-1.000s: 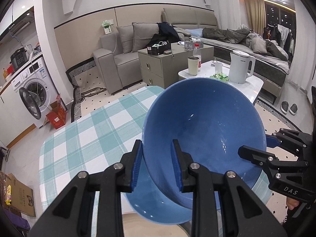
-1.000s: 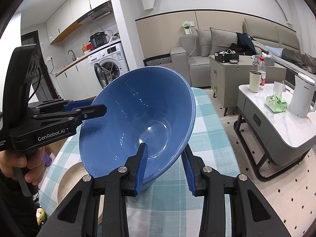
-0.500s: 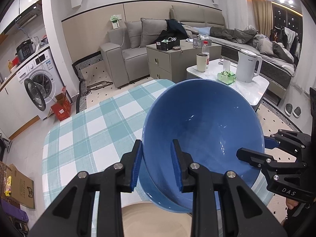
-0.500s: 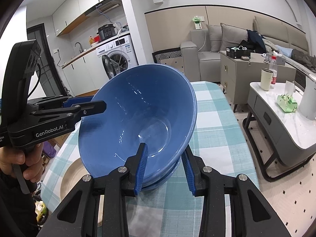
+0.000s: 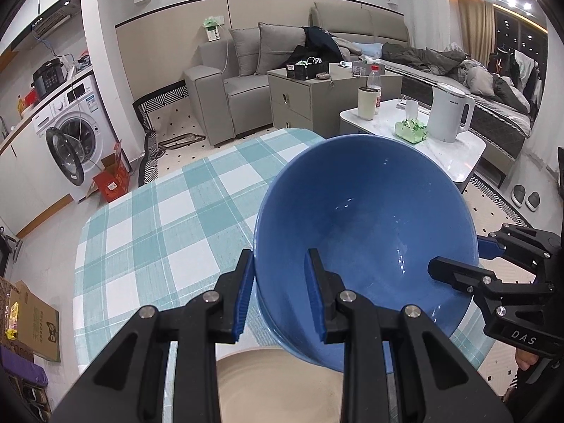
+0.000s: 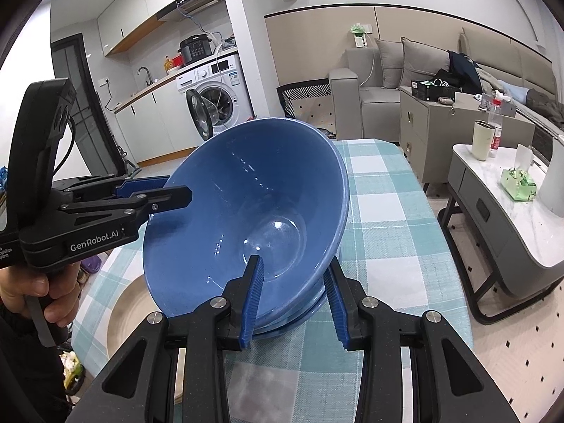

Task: Organize plates and bowls
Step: 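Carry the blue bowls across the tablecloth with both tools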

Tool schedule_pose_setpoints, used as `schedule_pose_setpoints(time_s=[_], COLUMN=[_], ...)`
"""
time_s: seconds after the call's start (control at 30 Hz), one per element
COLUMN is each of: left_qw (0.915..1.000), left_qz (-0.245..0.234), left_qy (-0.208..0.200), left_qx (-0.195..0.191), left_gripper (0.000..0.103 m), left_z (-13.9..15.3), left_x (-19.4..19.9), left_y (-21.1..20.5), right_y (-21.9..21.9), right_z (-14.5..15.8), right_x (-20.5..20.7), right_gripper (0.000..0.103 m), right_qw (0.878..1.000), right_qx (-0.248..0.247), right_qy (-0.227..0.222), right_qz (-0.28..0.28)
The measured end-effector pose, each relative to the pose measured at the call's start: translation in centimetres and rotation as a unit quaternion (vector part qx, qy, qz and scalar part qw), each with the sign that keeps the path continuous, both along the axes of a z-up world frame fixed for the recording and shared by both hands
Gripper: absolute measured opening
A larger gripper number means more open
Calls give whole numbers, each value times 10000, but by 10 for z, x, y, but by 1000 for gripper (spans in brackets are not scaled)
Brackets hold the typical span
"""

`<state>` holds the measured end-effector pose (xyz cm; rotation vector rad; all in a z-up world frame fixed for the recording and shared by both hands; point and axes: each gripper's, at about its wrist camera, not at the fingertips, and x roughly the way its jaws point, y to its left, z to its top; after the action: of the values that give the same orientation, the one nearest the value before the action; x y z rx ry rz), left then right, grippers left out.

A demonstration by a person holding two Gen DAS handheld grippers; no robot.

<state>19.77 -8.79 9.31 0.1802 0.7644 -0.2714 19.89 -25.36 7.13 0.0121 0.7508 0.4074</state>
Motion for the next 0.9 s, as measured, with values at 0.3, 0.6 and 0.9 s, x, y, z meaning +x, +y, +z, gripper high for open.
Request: schedule_pose_setpoints(time_s=[0.3, 0.6, 0.9], left_qw=[9999, 9996, 9992], left_qz=[70, 95, 124], left_qy=[122, 252, 378], left_qx=[21, 25, 80], left_gripper=[27, 27, 27], left_z=[-11, -23, -31], left_x=[0, 2, 5], left_y=[5, 6, 9], right_y=[4, 6, 11], right_z=[-4, -10, -16], right_x=[0, 4, 7], right_gripper=[36, 36, 36], right_qw=[10000, 10000, 9999], right_qx=[-32, -52, -60], right_qy=[9, 67, 130], right_qz=[14, -8, -60])
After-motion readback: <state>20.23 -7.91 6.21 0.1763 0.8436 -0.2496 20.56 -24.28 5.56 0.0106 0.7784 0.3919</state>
